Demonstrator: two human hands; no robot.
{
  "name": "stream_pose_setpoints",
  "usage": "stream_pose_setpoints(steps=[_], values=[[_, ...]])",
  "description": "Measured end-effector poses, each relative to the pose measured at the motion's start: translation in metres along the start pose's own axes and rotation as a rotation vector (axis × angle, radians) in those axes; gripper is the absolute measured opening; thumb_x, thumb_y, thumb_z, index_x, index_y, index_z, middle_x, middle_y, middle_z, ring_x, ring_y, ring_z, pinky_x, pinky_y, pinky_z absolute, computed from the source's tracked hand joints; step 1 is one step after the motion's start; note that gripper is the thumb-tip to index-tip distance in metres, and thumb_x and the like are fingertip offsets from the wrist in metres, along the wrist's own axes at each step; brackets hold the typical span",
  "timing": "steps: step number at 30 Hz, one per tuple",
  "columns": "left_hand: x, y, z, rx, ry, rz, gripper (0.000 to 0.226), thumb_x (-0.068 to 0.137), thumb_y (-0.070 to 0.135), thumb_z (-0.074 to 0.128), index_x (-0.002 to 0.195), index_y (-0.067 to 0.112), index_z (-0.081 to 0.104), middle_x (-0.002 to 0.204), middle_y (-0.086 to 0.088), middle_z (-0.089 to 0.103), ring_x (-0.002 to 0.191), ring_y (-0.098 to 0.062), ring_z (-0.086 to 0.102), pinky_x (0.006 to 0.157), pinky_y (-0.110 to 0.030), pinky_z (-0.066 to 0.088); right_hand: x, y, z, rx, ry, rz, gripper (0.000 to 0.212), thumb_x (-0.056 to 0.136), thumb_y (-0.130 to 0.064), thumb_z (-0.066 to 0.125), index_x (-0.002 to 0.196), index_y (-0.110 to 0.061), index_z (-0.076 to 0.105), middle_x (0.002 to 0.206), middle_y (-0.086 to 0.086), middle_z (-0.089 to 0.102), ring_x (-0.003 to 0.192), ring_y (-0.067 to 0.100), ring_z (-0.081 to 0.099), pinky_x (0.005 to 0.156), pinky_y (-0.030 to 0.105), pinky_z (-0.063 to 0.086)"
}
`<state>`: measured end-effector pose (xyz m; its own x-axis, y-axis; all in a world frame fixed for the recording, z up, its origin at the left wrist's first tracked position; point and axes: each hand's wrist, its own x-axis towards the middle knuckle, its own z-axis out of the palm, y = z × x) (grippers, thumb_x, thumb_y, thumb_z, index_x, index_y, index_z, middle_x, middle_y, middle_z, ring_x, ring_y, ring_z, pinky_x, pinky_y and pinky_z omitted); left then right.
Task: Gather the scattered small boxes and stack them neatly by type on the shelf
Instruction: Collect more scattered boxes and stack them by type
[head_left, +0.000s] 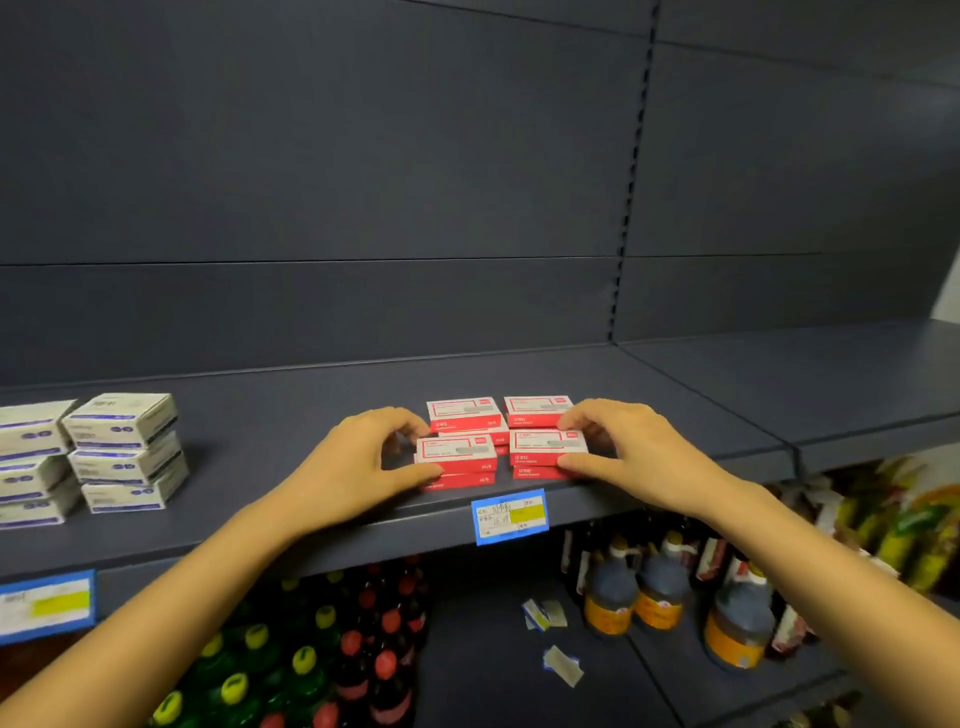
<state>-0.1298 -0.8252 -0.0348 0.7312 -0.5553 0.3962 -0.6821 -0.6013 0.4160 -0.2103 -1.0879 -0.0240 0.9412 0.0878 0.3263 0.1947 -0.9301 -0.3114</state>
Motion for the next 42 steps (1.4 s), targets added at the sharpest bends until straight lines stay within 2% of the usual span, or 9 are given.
stream_pose_setpoints(steps=[2,5,8,12,17,25,30,37,42], values=[[-0.003,0.003,0.000,0.020,0.033,-0.019,0.033,0.080,0.039,0.065,0.107,0.021,0.059,0.106,0.009,0.062,0.091,-0.009,0.057,0.082,-0.029,0.051,0.003,0.005,0.001,-0.057,0.002,-0.029,0.033,0.084,-0.043,0.060,0.112,-0.026,0.053,0.122,-0.009,0.059,0.103,0.007,0.055,0.084,0.024,0.048],[-0.008,0.007,-0.004,0.068,0.120,-0.048,0.030,0.082,0.040,0.062,0.104,0.019,0.061,0.103,0.007,0.063,0.090,-0.010,0.057,0.084,-0.032,0.050,0.007,0.006,-0.002,-0.266,0.071,-0.115,0.032,0.084,-0.051,0.055,0.109,-0.032,0.053,0.117,-0.014,0.056,0.104,0.007,0.051,0.071,0.023,0.038],[-0.013,0.007,-0.012,0.213,0.205,-0.082,0.030,0.087,0.039,0.056,0.108,0.019,0.060,0.107,0.005,0.063,0.094,-0.012,0.055,0.087,-0.034,0.047,0.018,-0.004,-0.009,-0.316,0.140,-0.238,0.034,0.084,-0.053,0.052,0.111,-0.033,0.053,0.117,-0.015,0.054,0.106,0.008,0.049,0.069,0.024,0.033],[-0.027,0.003,-0.028,0.435,0.302,-0.157,0.030,0.091,0.034,0.051,0.114,0.017,0.057,0.113,0.001,0.063,0.106,-0.020,0.053,0.088,-0.034,0.041,0.040,-0.031,-0.009,-0.210,0.145,-0.401,0.026,0.087,-0.046,0.052,0.110,-0.034,0.055,0.116,-0.014,0.058,0.107,0.010,0.051,0.073,0.025,0.034],[-0.067,0.007,-0.062,0.549,0.377,-0.300,0.028,0.089,0.028,0.055,0.110,0.010,0.060,0.109,-0.008,0.064,0.106,-0.029,0.054,0.087,-0.039,0.043,0.063,-0.086,0.016,-0.090,0.072,-0.573,0.026,0.090,-0.043,0.049,0.114,-0.033,0.055,0.120,-0.015,0.057,0.114,0.010,0.050,0.084,0.030,0.040],[-0.166,-0.006,-0.114,0.744,0.386,-0.575,0.029,0.090,0.035,0.050,0.111,0.016,0.058,0.112,-0.003,0.063,0.107,-0.022,0.053,0.083,-0.037,0.044,0.075,-0.198,0.062,0.037,-0.025,-0.820,0.028,0.089,-0.041,0.052,0.114,-0.030,0.056,0.122,-0.009,0.058,0.113,0.017,0.053,0.084,0.034,0.044],[-0.228,-0.022,-0.145,0.751,0.364,-0.708,0.031,0.090,0.038,0.050,0.112,0.017,0.058,0.113,0.000,0.063,0.106,-0.017,0.054,0.084,-0.034,0.045,0.072,-0.265,0.085,0.057,-0.068,-0.891,0.029,0.088,-0.040,0.053,0.114,-0.027,0.058,0.119,-0.003,0.060,0.107,0.021,0.056,0.075,0.033,0.042],[-0.301,-0.055,-0.210,0.824,0.327,-0.776,0.033,0.090,0.038,0.049,0.113,0.015,0.058,0.111,-0.004,0.064,0.105,-0.020,0.054,0.083,-0.036,0.048,0.073,-0.369,0.117,0.071,-0.113,-0.926,0.034,0.090,-0.040,0.052,0.120,-0.025,0.054,0.124,-0.005,0.057,0.113,0.017,0.053,0.088,0.035,0.046],[-0.350,-0.093,-0.251,0.828,0.309,-0.774,0.034,0.091,0.038,0.049,0.114,0.015,0.057,0.112,-0.004,0.063,0.104,-0.019,0.055,0.078,-0.030,0.044,0.075,-0.440,0.145,0.041,-0.130,-0.883,0.033,0.090,-0.040,0.050,0.120,-0.027,0.054,0.126,-0.006,0.056,0.114,0.017,0.052,0.087,0.036,0.045]])
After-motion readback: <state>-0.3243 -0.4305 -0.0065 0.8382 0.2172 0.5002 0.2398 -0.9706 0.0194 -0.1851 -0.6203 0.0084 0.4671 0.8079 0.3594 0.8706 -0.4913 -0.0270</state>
